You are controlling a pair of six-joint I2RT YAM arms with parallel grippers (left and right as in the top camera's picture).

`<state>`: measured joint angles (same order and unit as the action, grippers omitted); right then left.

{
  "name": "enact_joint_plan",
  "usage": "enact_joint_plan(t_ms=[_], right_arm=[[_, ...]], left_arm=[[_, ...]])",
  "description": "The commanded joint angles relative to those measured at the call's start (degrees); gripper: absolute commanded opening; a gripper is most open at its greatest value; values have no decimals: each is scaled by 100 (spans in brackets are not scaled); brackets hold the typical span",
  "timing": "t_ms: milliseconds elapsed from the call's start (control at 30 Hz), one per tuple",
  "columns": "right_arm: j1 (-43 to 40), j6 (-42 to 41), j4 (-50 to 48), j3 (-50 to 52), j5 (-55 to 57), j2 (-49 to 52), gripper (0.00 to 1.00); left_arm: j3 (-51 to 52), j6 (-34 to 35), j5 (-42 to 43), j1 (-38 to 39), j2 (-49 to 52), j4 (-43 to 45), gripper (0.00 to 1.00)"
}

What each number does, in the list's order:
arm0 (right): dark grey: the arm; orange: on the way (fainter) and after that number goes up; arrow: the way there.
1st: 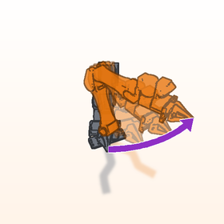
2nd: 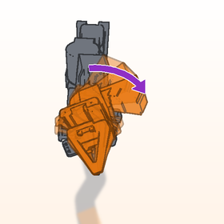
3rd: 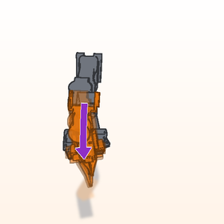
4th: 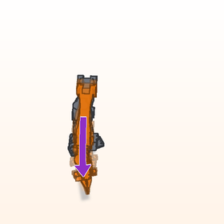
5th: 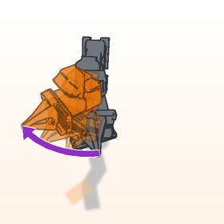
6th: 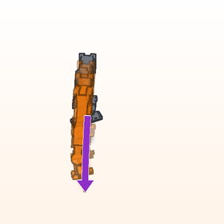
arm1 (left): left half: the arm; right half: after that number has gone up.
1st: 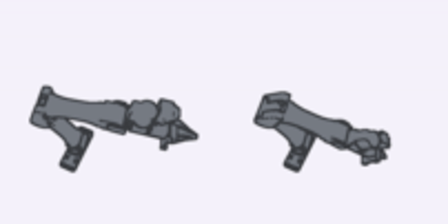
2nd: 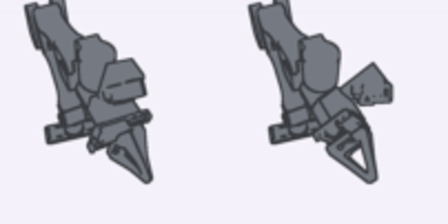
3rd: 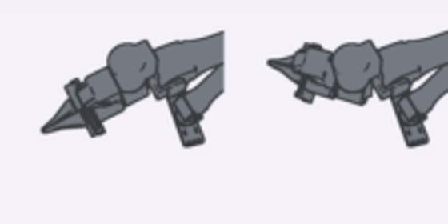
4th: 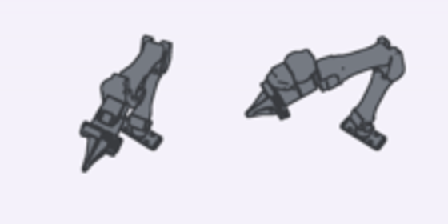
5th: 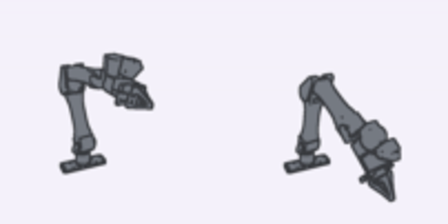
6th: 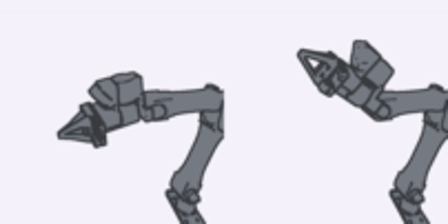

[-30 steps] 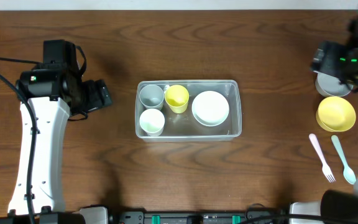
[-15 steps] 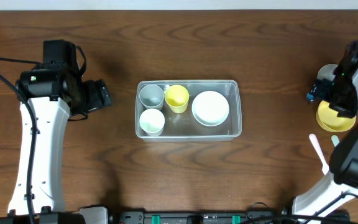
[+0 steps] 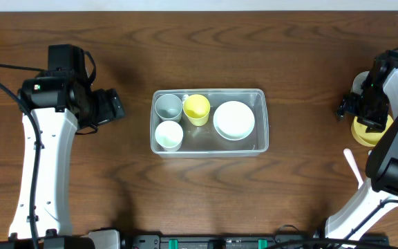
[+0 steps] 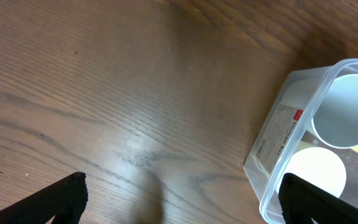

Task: Pack container
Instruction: 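Grasp the yellow bowl rim with the right gripper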

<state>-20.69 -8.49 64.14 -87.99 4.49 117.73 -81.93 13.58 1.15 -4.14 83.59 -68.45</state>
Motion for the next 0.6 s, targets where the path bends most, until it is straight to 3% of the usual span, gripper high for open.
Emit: enact_joint_plan(t_ms=[0, 467, 567], right_arm=[[-15, 46, -17, 26, 2, 15, 82], [-15, 92, -671, 636, -2, 28, 85], [-15, 92, -673, 636, -2, 28, 78]], left_arm=[[50, 66, -11, -31, 11, -50, 98], [50, 66, -11, -28, 11, -55, 98], [50, 66, -11, -28, 11, -57, 98]])
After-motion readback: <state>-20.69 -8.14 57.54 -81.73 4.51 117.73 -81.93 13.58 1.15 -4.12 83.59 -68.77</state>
